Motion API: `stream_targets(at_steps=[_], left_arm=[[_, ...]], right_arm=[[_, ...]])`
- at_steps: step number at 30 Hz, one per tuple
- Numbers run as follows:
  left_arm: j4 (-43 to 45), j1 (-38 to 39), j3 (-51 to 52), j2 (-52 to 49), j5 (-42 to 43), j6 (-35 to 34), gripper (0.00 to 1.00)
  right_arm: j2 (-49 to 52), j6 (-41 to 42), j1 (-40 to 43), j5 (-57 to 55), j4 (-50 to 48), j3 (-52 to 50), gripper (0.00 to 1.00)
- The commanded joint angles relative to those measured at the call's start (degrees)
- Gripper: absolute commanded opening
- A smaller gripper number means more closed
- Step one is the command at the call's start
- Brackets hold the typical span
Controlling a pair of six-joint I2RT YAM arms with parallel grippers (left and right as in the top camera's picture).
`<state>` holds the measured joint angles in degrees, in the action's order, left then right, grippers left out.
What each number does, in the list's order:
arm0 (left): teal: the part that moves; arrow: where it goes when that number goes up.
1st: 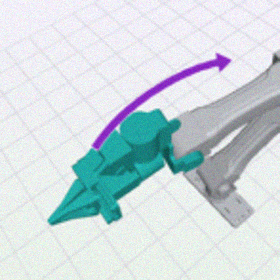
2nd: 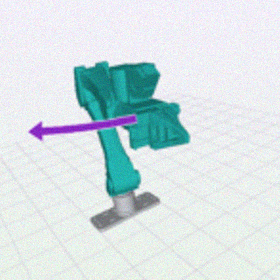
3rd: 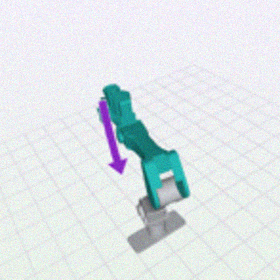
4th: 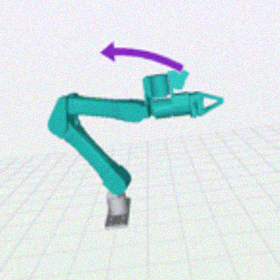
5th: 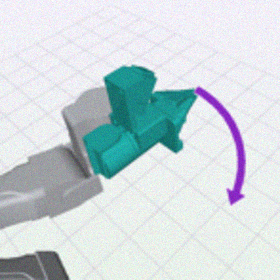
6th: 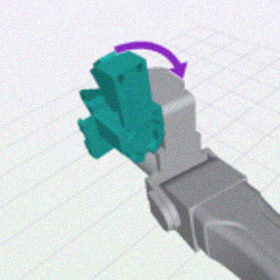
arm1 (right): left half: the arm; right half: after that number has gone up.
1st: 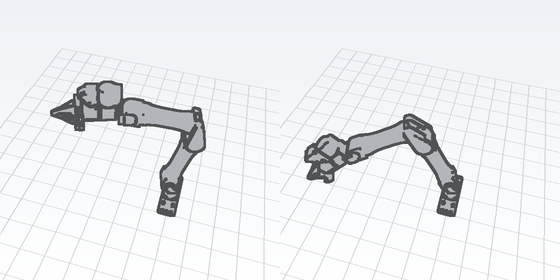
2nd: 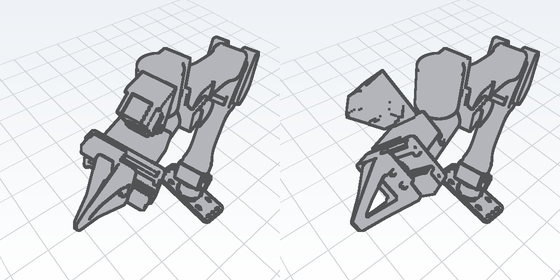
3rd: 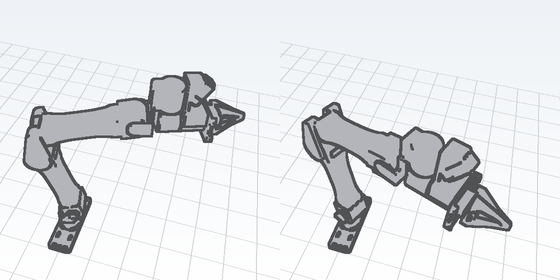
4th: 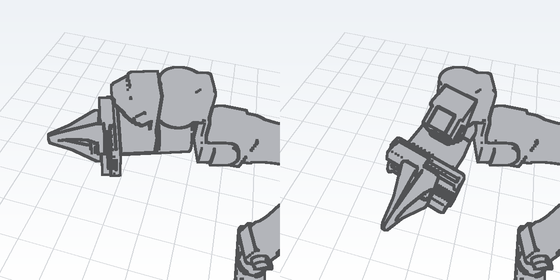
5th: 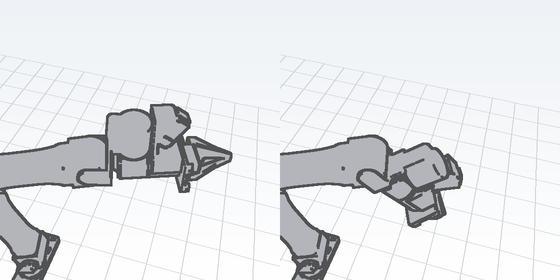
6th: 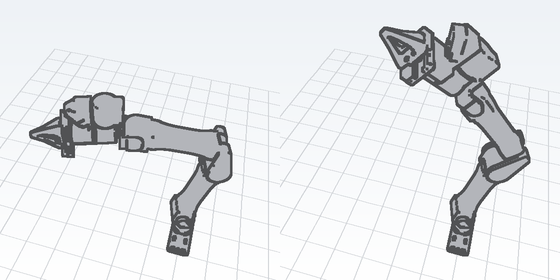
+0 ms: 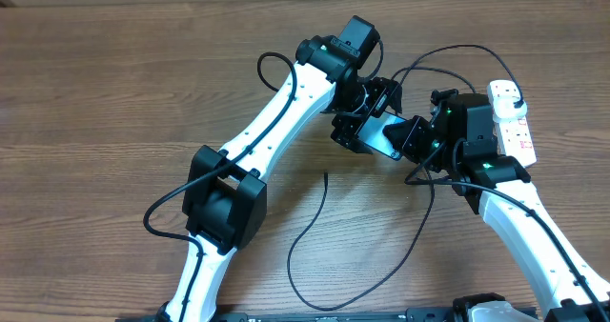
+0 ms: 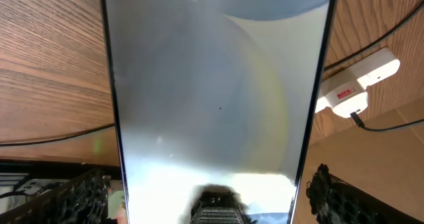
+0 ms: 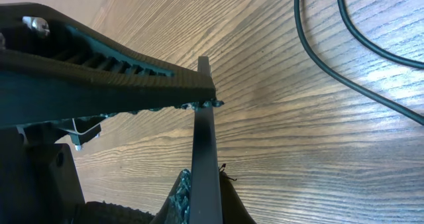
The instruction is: Plug charger to phone and switch on socket
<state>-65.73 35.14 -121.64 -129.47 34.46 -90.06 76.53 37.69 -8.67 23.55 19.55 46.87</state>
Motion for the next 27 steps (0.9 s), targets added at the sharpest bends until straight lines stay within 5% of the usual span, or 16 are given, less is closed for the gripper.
stream_targets(at_steps=[1,12,27], left_arm=[[0.0,-1.0,-1.6,0.0,0.8,1.8,1.00],[-2.0,-5.6,-4.5,1.6,1.1,11.4,1.00],[-2.7,-9.8,-5.7,8.8,-1.6,13.4,1.00]], right_arm=[[-0.1,-0.6,-0.3,0.5,-1.3,1.5,0.04],[-0.1,4.7,1.9,0.0,-2.4,1.5,0.04],[-0.1,42.4,9.9,8.7,-2.5,1.5,0.04]])
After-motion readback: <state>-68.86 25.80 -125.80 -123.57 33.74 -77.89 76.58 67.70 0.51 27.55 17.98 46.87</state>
